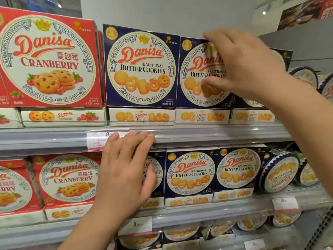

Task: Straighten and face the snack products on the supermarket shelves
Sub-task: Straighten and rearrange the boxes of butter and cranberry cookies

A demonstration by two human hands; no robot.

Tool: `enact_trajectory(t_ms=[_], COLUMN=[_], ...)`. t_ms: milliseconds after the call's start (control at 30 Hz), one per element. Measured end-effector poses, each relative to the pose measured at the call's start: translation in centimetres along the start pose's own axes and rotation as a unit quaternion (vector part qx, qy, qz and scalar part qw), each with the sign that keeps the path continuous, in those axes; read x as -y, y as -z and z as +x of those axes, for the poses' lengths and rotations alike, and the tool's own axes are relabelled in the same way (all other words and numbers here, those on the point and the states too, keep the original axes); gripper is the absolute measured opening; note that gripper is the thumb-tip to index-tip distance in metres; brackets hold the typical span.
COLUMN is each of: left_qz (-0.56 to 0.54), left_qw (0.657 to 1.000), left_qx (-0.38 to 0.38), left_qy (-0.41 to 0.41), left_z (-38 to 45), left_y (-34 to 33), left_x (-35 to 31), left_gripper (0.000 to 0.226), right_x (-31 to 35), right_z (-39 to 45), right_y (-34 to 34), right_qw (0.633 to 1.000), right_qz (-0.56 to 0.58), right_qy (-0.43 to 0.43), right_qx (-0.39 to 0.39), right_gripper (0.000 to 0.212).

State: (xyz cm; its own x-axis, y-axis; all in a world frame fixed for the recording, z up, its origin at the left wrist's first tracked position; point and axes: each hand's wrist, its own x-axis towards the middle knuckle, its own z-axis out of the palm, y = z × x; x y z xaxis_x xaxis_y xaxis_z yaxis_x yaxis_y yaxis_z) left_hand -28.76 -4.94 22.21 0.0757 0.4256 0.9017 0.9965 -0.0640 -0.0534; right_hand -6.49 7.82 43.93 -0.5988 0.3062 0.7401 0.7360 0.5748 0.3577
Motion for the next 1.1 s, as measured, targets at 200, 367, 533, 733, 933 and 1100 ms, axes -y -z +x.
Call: enact_trajectory(t_ms=[200, 367, 533, 733, 933, 1100], left_qz=[-0.015, -0.051, -0.065, -0.042, 0.026, 0.042], left_qw=[1.0, 0.996, 0.992, 0.945, 0.91, 0.899], left_qx=[0.011, 0.068, 0.093, 0.165, 0.201, 0.211], left_qy=[-0.007, -0.01, 0.061, 0.278, 0.362, 0.382], left_z=[0.0, -1.2, -7.6, -18.5, -24.6, -27.1], left_y=[0.7, 2.1, 3.7, 6.0, 10.9, 13.0], left_x=[0.1, 0.0, -1.0, 1.9, 7.5, 13.9], left_gripper=[0.053, 0.059, 0.059, 0.058, 0.063, 0.072], right_x=[2.4, 12.7, 22.2, 26.3, 29.3, 31.6], right_z=[-6.2, -16.8, -23.8, -26.9, -28.0, -27.1], right_y=[-2.2, -7.0, -12.7, -15.2, -14.4, -12.9], right_qw=[0.985, 0.961, 0.921, 0.919, 0.934, 0.936], right_qz=[0.023, 0.262, 0.375, 0.373, 0.321, 0.274], right_qy=[0.015, 0.029, 0.029, 0.052, -0.017, -0.089], right_qx=[-0.168, -0.087, 0.104, 0.114, 0.158, 0.203], right_gripper=[0.047, 0.028, 0.045, 0.05, 0.059, 0.068])
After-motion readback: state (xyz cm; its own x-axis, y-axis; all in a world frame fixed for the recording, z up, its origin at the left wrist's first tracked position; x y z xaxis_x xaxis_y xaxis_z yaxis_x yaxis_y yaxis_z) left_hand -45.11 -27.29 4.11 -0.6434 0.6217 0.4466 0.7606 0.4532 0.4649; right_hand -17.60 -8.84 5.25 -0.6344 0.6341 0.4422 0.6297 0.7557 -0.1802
